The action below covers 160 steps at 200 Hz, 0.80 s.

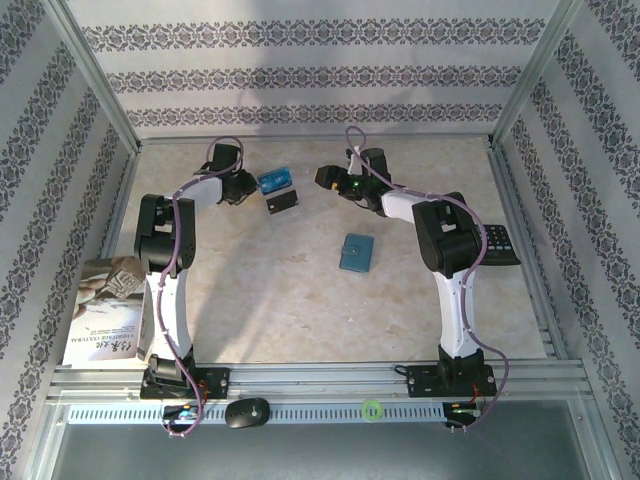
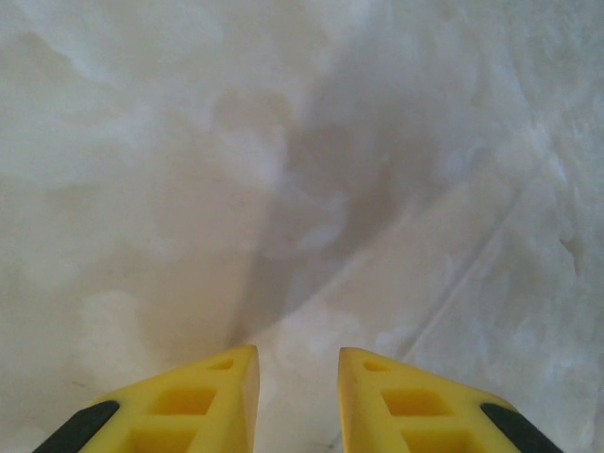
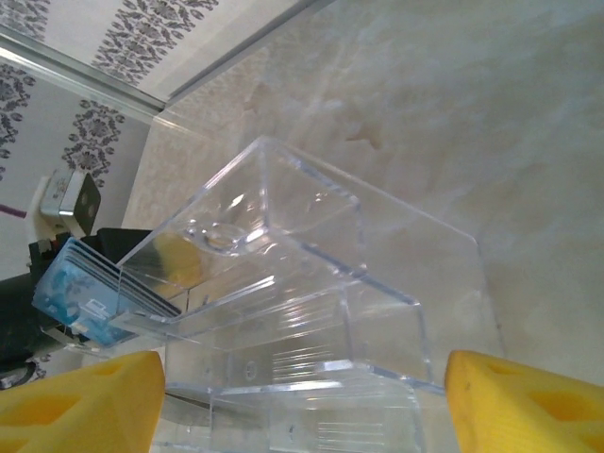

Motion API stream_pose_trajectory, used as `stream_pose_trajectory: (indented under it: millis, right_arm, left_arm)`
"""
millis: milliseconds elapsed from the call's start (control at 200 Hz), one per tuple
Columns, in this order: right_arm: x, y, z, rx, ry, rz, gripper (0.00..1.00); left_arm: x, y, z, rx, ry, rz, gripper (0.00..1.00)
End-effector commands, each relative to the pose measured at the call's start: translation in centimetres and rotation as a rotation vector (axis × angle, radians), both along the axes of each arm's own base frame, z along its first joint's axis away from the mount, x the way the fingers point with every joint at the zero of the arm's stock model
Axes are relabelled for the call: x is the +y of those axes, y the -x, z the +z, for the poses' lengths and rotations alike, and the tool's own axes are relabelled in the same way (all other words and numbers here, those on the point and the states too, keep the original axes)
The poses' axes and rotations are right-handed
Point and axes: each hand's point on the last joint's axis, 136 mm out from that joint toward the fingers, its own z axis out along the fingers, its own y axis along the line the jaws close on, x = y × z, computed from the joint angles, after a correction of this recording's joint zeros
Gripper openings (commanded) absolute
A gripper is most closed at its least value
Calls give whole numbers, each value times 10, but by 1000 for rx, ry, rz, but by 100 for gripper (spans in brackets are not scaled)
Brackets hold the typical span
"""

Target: Take the credit cards out of the card holder

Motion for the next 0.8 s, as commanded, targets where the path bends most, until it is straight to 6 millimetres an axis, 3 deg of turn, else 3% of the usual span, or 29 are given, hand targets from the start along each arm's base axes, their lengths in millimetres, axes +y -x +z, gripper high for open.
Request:
stream_pose_trajectory:
  millis: [0, 285, 794]
  right_arm:
    - [13, 16, -1, 14, -57, 38, 77]
    - [2, 50, 0, 11, -55, -4, 76]
    - [-38, 101, -12, 27, 10, -106, 75]
  left_arm:
    - [-16, 10, -19, 54, -18, -55, 29]
    - [-35, 18, -23, 60, -18, -92, 29]
    - [-103, 52, -25, 55, 7, -185, 30]
